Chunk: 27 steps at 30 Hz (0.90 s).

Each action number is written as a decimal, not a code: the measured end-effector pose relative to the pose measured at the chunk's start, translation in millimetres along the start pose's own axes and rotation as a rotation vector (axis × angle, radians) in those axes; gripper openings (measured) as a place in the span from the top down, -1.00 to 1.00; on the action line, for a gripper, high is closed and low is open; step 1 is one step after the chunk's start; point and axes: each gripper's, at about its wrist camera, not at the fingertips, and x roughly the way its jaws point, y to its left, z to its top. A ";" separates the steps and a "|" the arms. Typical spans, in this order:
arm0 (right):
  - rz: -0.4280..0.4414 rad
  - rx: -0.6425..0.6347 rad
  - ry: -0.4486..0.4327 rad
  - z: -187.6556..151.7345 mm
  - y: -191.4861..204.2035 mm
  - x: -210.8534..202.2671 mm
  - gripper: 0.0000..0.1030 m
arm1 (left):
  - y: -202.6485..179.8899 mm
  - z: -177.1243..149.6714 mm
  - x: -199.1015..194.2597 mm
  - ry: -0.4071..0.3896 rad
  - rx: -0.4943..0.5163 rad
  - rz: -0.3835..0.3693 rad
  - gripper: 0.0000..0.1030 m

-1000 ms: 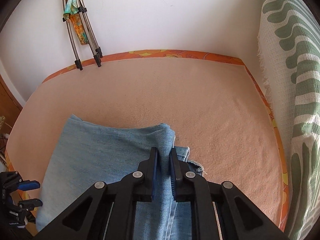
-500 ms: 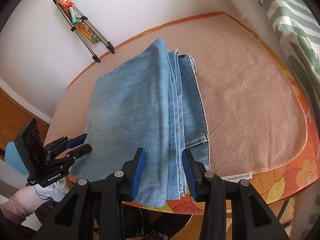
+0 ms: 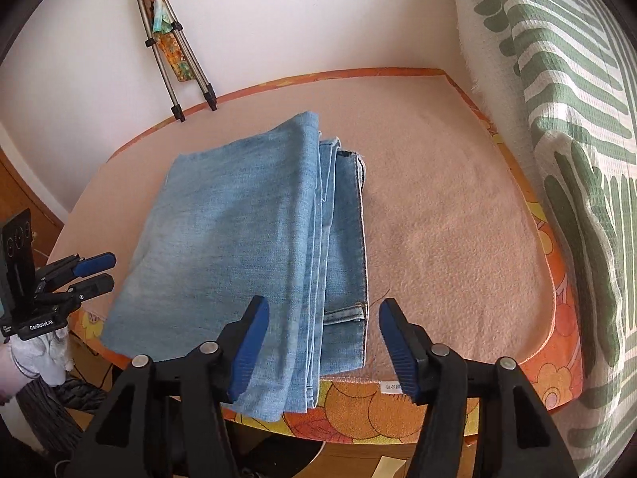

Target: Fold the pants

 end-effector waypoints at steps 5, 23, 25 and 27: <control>0.084 0.050 -0.001 40.9 -8.4 31.8 -0.81 | 25.9 26.1 23.7 0.062 -0.108 0.015 -0.04; 0.200 0.065 0.106 68.9 -28.2 121.5 -0.89 | 52.1 28.7 65.7 0.106 -0.232 -0.072 -0.05; 0.214 0.058 0.101 69.9 -26.4 123.0 -0.84 | 52.1 29.6 66.4 0.097 -0.242 -0.080 -0.05; 0.266 0.074 0.103 70.3 -26.6 123.9 -0.63 | 50.8 30.3 67.4 0.089 -0.246 -0.083 -0.04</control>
